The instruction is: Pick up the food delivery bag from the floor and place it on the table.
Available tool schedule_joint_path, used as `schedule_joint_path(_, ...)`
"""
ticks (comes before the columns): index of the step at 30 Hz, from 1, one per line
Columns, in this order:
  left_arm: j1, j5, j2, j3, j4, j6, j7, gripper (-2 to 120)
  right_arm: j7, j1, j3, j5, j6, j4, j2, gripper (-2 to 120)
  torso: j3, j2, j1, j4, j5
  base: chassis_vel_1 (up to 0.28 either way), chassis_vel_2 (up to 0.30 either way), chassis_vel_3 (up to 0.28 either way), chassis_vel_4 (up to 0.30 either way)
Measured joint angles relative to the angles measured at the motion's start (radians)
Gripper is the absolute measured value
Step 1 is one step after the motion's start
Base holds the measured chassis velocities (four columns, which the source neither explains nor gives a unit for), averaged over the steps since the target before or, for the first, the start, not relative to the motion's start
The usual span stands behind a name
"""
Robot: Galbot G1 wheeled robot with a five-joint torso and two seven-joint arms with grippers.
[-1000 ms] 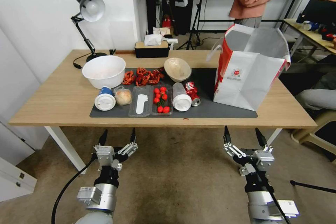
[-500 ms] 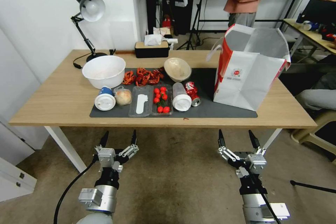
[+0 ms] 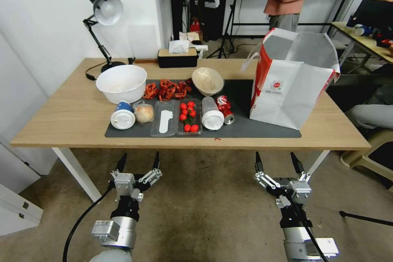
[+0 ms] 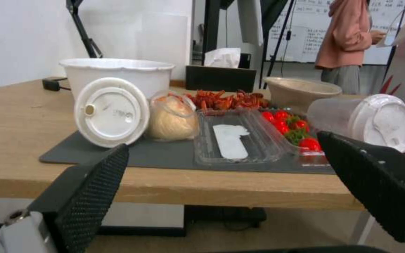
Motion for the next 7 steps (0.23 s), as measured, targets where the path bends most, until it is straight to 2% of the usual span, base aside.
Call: schedule_joint_path(7,0.000,0.000,0.000,0.000,0.000,0.000,-0.001,100,0.000,0.000,0.000,0.000,0.000,0.000,0.000,100,0.000,0.000,0.000,0.0000,0.0000,0.000,0.000,0.000,0.000)
